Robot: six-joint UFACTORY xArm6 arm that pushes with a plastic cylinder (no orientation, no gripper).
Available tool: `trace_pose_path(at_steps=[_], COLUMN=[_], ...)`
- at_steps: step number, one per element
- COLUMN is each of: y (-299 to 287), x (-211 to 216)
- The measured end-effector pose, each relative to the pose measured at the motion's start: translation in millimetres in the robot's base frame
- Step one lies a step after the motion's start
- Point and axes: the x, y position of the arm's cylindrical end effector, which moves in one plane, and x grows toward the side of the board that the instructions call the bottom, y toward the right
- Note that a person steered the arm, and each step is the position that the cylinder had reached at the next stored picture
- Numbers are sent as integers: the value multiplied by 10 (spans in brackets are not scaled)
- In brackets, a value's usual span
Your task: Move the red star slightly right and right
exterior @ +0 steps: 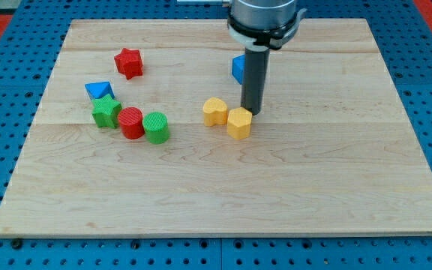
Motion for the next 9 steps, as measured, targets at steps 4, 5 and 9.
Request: trace_pose_path(at_steps=[4, 5, 9], y=[-1576, -1581, -1453], x=[-173, 272, -1467])
